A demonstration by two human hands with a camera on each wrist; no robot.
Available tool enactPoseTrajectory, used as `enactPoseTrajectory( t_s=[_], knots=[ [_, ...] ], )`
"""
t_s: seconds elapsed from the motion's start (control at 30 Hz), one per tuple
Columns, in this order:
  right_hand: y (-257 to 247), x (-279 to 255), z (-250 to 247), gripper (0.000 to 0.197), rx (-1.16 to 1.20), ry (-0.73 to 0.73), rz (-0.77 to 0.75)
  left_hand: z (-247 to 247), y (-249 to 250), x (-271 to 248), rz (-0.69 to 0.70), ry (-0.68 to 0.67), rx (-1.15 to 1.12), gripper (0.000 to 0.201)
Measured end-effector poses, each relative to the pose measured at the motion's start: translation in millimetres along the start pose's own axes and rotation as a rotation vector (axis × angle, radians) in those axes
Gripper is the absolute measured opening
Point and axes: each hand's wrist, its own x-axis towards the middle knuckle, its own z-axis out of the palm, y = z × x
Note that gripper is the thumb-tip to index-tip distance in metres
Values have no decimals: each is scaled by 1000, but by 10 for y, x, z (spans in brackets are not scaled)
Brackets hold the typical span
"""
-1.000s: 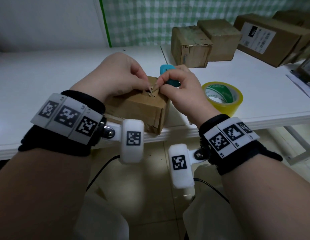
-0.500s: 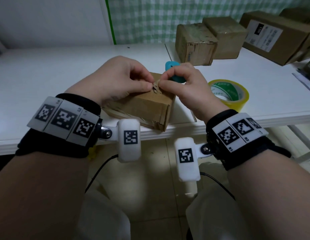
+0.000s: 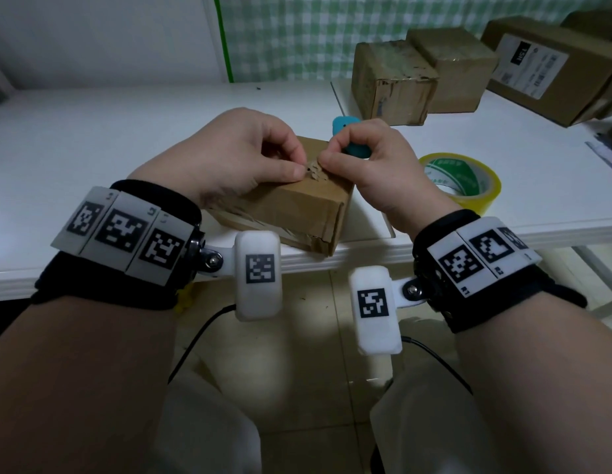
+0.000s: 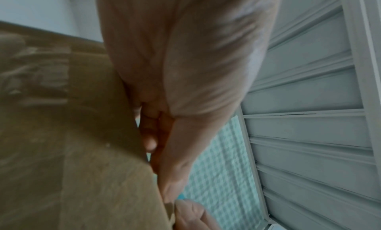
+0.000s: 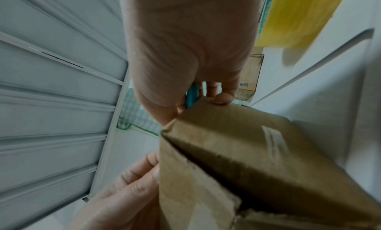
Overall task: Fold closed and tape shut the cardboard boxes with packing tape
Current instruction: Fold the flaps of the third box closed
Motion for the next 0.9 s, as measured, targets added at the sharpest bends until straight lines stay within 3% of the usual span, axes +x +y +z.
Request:
enactPoseTrajectory(
  t_s=[0.2, 0.53, 0.9],
  knots=[
    [0, 5, -11, 9, -2, -17, 1, 0, 7, -13, 5, -29, -22, 9],
    [11, -11, -61, 12, 55, -127, -21, 84, 27, -1, 27, 67, 5, 10],
    [-39, 23, 47, 16, 20, -53, -9, 29, -27, -1, 15, 30, 5, 12]
  ],
)
